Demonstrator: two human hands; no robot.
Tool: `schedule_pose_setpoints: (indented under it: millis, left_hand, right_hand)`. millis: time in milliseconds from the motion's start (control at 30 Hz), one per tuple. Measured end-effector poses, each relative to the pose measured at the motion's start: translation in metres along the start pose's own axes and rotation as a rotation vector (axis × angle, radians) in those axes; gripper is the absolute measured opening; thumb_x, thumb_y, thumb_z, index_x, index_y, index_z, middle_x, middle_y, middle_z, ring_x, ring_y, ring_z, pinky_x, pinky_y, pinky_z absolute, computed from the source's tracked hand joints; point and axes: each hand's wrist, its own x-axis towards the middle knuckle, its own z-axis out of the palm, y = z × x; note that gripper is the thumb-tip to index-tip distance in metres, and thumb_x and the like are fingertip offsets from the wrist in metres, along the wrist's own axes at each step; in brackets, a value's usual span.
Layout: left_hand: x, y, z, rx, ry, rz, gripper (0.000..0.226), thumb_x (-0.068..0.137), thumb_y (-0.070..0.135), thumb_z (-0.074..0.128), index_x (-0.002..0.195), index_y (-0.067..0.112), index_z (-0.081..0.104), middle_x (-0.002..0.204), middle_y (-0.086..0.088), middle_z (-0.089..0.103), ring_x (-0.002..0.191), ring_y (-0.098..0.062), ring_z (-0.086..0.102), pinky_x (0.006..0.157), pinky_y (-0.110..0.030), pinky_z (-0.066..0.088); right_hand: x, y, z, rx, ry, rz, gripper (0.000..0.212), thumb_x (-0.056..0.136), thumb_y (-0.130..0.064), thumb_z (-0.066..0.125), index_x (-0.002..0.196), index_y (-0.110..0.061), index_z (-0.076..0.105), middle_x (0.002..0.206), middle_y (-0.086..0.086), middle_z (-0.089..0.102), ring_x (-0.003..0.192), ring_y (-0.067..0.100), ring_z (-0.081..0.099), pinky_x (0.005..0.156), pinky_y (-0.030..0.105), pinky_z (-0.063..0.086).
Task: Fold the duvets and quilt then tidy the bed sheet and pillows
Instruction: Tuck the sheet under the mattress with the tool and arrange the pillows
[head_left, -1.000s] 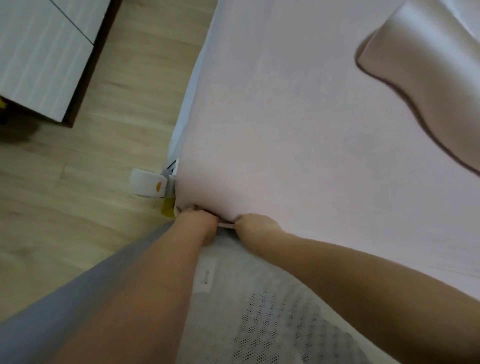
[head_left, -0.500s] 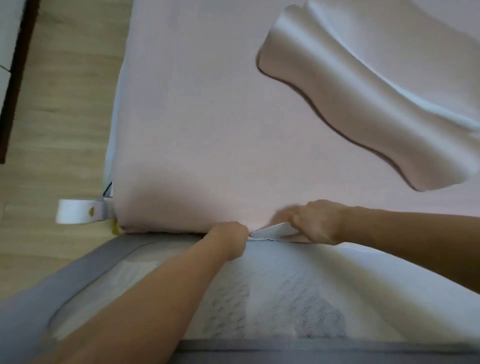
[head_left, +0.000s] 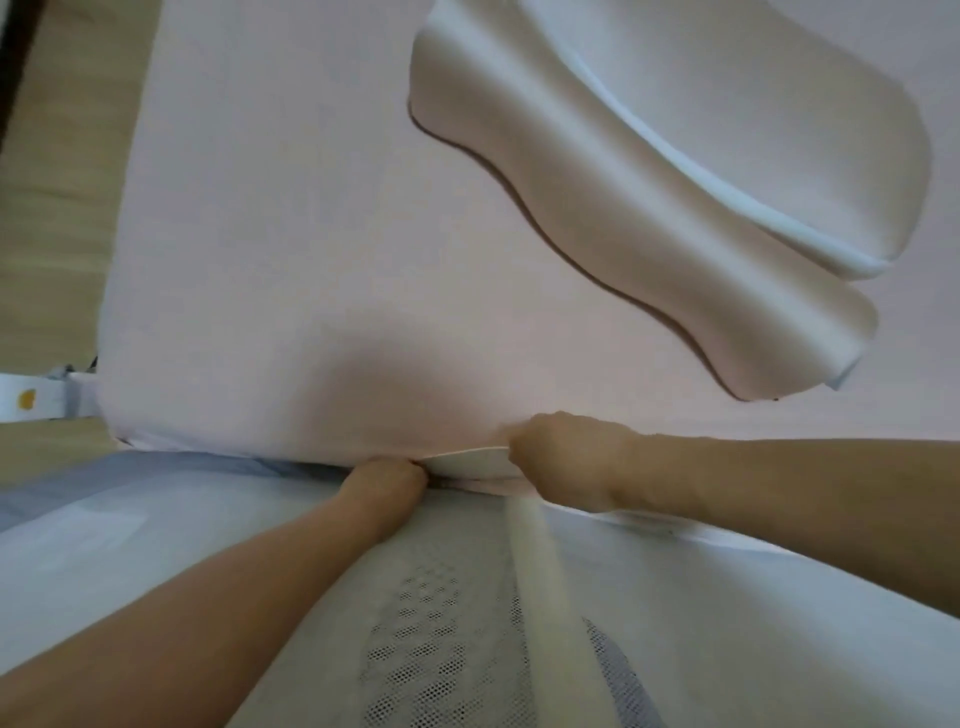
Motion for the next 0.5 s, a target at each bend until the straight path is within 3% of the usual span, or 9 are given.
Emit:
schedule_pose_setpoints:
  millis: [167,300,400,500]
  left_hand:
    - [-0.001,0.008,-0.002,0.068,0.147,0.092,0.034,0.1,0.028,0.038,0.106,0.011,0.066,0.107,-0.011,0.069,0.097,-0.032,0.065,0.075,-0.037,0.049]
    - [0.001,0.012,-0.008,0.077,0.436,0.29,0.048,0.086,0.046,0.04,0.059,0.018,0.067,0.06,0.001,0.066,0.054,-0.02,0.065,0.045,-0.022,0.044]
    - [0.001,0.033,-0.027,0.114,0.543,0.32,0.027,0.067,0.039,0.065,0.049,0.019,0.063,0.053,0.005,0.063,0.048,-0.016,0.061,0.044,-0.02,0.041]
    - [0.007,0.048,-0.026,0.023,0.439,0.326,0.011,0.055,0.017,0.075,0.053,0.015,0.064,0.057,0.0,0.065,0.05,-0.022,0.063,0.046,-0.024,0.048]
  right_hand:
    - [-0.012,0.031,0.011,-0.001,0.164,-0.084,0.024,0.096,-0.026,0.037,0.108,-0.023,0.057,0.1,0.004,0.065,0.083,0.029,0.063,0.075,0.037,0.053]
    - [-0.026,0.052,0.006,0.026,0.29,-0.082,0.032,0.102,-0.036,0.025,0.107,-0.019,0.051,0.1,0.01,0.065,0.092,0.035,0.06,0.074,0.035,0.043]
    - [-0.038,0.058,0.011,0.016,0.369,-0.055,0.028,0.102,-0.037,0.025,0.103,-0.02,0.048,0.098,0.014,0.065,0.09,0.037,0.059,0.067,0.034,0.032]
    - [-0.041,0.057,0.013,-0.021,0.343,-0.023,0.031,0.102,-0.039,0.024,0.112,-0.021,0.048,0.103,0.012,0.065,0.094,0.035,0.06,0.07,0.034,0.033]
